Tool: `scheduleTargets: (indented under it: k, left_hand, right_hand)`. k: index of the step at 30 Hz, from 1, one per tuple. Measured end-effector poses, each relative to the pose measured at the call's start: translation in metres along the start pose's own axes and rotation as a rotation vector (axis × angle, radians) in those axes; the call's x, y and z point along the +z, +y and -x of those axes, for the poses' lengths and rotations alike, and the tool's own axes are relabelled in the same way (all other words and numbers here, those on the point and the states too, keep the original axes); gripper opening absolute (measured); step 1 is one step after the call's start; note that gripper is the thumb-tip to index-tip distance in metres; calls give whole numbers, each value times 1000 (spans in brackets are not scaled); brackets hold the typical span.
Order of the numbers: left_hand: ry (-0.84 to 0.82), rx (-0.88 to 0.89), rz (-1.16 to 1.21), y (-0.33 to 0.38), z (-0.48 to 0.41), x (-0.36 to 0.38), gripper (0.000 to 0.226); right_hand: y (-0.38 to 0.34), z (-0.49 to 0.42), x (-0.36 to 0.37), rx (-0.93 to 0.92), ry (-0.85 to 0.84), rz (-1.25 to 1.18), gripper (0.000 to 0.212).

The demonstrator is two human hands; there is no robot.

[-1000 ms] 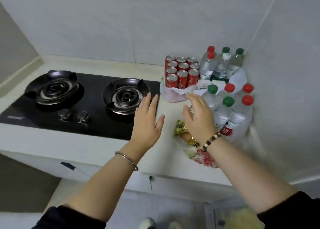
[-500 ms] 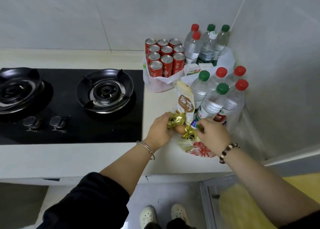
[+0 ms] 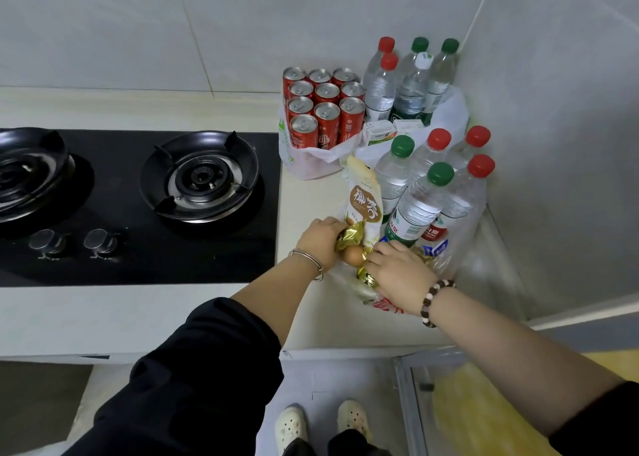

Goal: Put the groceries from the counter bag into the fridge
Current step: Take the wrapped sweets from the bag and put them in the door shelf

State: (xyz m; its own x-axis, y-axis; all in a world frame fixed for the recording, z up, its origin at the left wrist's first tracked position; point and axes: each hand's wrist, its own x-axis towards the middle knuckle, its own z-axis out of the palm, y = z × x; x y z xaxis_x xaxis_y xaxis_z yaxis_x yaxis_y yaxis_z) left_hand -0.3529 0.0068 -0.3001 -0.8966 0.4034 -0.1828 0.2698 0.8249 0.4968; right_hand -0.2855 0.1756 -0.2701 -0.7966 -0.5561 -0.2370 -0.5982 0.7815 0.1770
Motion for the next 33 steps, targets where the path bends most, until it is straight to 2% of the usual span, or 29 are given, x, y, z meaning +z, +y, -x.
scheduleTargets:
  k: [10, 15, 22, 28, 33]
  left_hand:
    - [154, -26, 132, -5, 11, 6, 46]
    - [210, -24, 168, -5, 21, 8, 43]
    - [229, 17, 172, -3, 32, 4, 40]
    - [242, 22, 195, -2, 39, 3, 41]
    - [208, -61, 264, -3, 42, -1, 41]
  right_hand:
    - [-4, -13, -7, -67, -10, 17, 33]
    - [-7, -22, -5, -64, -82, 86, 33]
    - [8, -13, -19, -61, 29, 67, 42]
    - [20, -11, -27, -11, 31, -2, 28]
    - [17, -9, -29, 59, 147, -63, 27]
